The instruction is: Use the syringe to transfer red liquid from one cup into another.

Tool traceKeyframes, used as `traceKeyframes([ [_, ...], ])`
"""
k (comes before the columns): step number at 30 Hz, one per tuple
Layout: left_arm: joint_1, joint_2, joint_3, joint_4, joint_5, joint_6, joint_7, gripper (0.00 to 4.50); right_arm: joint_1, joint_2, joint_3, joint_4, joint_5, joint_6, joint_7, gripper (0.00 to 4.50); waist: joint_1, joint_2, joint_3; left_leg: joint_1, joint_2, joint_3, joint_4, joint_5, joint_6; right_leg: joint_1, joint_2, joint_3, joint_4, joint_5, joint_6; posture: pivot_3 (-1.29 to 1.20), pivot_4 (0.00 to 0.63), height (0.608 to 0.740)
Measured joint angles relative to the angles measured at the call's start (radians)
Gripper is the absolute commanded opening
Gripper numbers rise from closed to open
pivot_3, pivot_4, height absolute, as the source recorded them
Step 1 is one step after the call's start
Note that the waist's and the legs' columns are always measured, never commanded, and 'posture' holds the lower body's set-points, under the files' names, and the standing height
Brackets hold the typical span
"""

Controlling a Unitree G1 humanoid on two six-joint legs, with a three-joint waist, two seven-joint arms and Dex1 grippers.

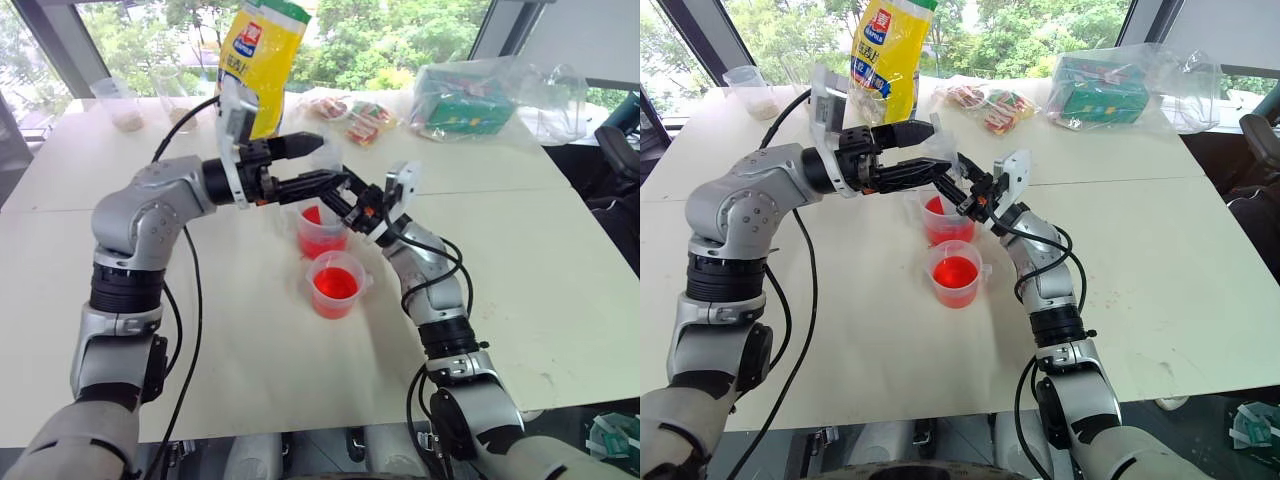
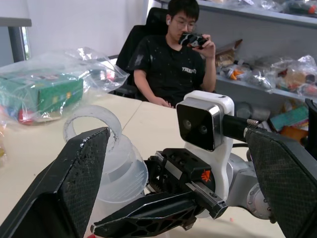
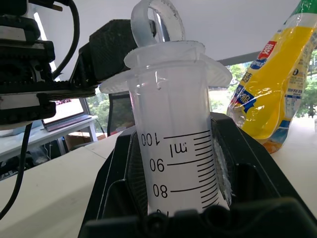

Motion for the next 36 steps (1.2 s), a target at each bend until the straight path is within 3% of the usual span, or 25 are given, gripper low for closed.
traceKeyframes([
  [5,0.000,-0.020,0.000,0.013,0.025,-0.016,0.004,4.50,0.000,-0.007,0.011,0.008,-0.015,-0.018,0.002,1.40,0.000,0.000,0.000,0.001,0.000,0.000,0.000,0.000,0.000,0.001,0.000,0.000,0.000,0.000,0.000,0.00,0.150,0.740],
  [6,-0.001,-0.024,0.000,0.020,0.033,-0.024,0.006,4.25,0.000,-0.008,0.012,0.010,-0.019,-0.022,0.004,1.40,0.000,0.000,0.000,0.001,0.000,0.000,0.000,0.000,0.000,0.001,0.000,0.000,0.000,0.000,0.000,0.00,0.150,0.740],
  [8,-0.007,-0.032,0.000,0.040,0.049,-0.034,0.016,3.67,0.000,-0.010,0.013,0.014,-0.026,-0.030,0.007,1.40,0.000,0.000,0.000,0.002,0.000,0.000,0.000,0.000,0.000,0.002,0.000,0.000,0.000,0.000,0.000,0.00,0.150,0.740],
  [15,-0.019,-0.045,0.004,0.074,0.082,-0.055,0.029,0.17,-0.001,-0.023,0.020,0.020,-0.038,-0.049,0.022,1.40,0.000,0.000,0.000,0.002,0.000,0.000,0.000,0.000,-0.001,0.003,0.000,0.000,0.000,0.000,0.000,0.00,0.150,0.740],
  [16,-0.019,-0.047,0.006,0.080,0.082,-0.055,0.031,0.03,-0.001,-0.024,0.022,0.020,-0.038,-0.049,0.024,1.40,0.000,0.000,0.000,0.002,0.000,0.000,0.000,0.000,-0.001,0.003,0.000,0.000,0.000,0.000,0.000,0.00,0.150,0.740],
  [36,-0.061,-0.051,0.006,0.127,0.101,-0.058,0.032,0.03,-0.009,-0.026,0.019,0.032,-0.026,-0.041,0.027,1.40,0.001,0.000,0.000,0.002,0.000,0.000,0.000,0.000,-0.001,0.003,0.000,0.000,0.000,0.000,0.000,0.00,0.150,0.740],
])
